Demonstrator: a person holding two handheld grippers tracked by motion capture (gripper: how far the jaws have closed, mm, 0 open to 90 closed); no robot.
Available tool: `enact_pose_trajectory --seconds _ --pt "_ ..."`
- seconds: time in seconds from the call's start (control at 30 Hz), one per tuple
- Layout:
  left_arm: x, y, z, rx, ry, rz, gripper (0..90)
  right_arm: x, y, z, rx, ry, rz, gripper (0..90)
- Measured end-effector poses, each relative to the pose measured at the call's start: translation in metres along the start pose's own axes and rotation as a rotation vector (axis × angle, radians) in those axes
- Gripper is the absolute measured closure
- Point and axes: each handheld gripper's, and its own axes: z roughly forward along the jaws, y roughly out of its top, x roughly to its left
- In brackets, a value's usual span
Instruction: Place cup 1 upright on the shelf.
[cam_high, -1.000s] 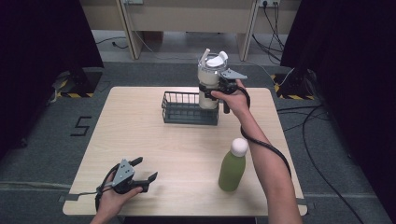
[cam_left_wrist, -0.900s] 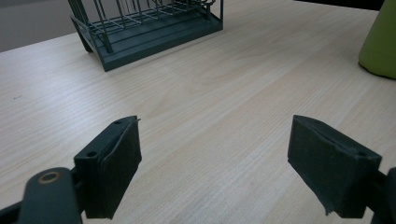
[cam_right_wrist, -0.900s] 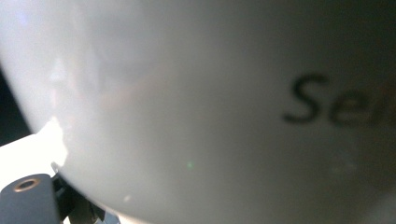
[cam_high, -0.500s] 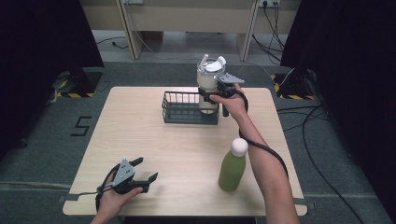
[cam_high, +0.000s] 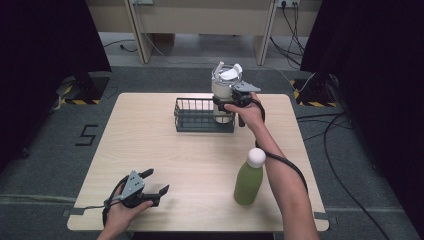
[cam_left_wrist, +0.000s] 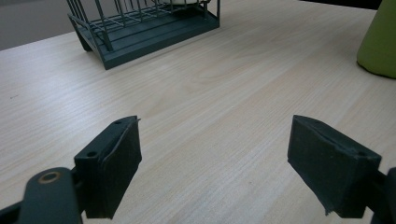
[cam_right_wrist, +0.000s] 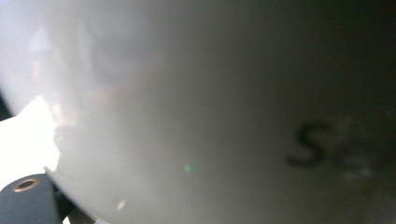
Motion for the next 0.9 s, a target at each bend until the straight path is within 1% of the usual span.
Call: enact_pose_trajectory --seconds 0.37,0.43,0.47,0.57,0.67,0.9 --pt "-0.001 0.001 -0.002 -0.005 0.002 0.004 16.8 0.003 -0.002 -0.001 -0.004 -0.007 -0.005 9.5" --pt "-0.001 0.001 -0.002 -0.008 0.001 0.003 16.8 0.004 -0.001 -0.001 -0.008 -0.007 -0.008 7.9" --pt "-0.001 0.001 -0.002 -0.007 0.001 0.005 16.8 0.004 0.0 -0.002 -0.014 -0.001 -0.001 7.0" --pt "-0.002 0.001 -0.002 -0.01 0.001 0.007 16.8 0.007 0.003 -0.003 -0.016 -0.001 -0.023 4.2" --pt "-0.002 0.002 -0.002 -0.009 0.001 0.01 16.8 0.006 0.004 -0.006 -0.023 -0.003 -0.023 1.5" --pt "-0.003 0.002 -0.002 -0.009 -0.001 0.011 16.8 0.003 0.003 -0.015 -0.015 0.008 -0.03 0.1"
